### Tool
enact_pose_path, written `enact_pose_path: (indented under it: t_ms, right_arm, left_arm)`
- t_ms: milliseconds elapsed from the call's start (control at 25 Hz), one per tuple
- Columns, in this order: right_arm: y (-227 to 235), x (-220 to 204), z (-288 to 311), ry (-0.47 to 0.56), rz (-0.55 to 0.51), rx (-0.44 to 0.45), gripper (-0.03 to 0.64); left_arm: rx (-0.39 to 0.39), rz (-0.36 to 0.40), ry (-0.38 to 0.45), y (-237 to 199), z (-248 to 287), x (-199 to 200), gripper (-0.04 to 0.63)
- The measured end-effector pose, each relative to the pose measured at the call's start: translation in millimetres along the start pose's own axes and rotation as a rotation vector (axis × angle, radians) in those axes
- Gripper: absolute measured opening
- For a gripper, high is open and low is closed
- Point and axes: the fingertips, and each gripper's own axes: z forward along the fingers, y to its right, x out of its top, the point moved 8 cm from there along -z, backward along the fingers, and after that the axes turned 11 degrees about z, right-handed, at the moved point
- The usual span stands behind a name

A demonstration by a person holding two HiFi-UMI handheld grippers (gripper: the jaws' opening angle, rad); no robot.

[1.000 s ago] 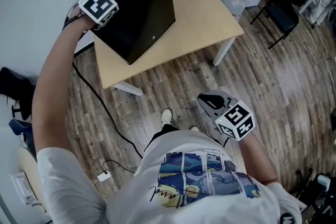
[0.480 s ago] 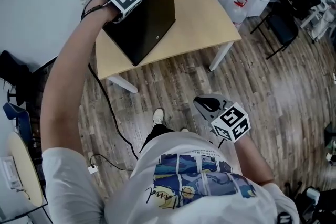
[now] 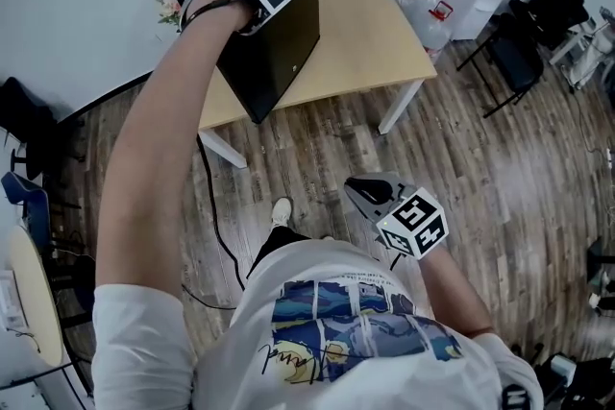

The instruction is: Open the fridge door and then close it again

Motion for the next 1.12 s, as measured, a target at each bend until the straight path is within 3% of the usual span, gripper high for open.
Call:
enact_pose_path:
  t_ms: [400,600,1120]
  right_arm:
    - [-6,-7,-7,0.003,-0.016,0.016,0.026]
    - [-7,-7,-9,0.005,-0.02,0.021,0.026]
    - [-4,-10,-17,0.0,-0.013,0.009,0.026]
  left_arm:
    - [0.05,-0.036,-0.054,31,-13,38,0.072]
    - [0.073,-0.005,-0.079,42,-17,59,0.081]
    - [0.046,0.015,-0.071,55,-27,84,0.083]
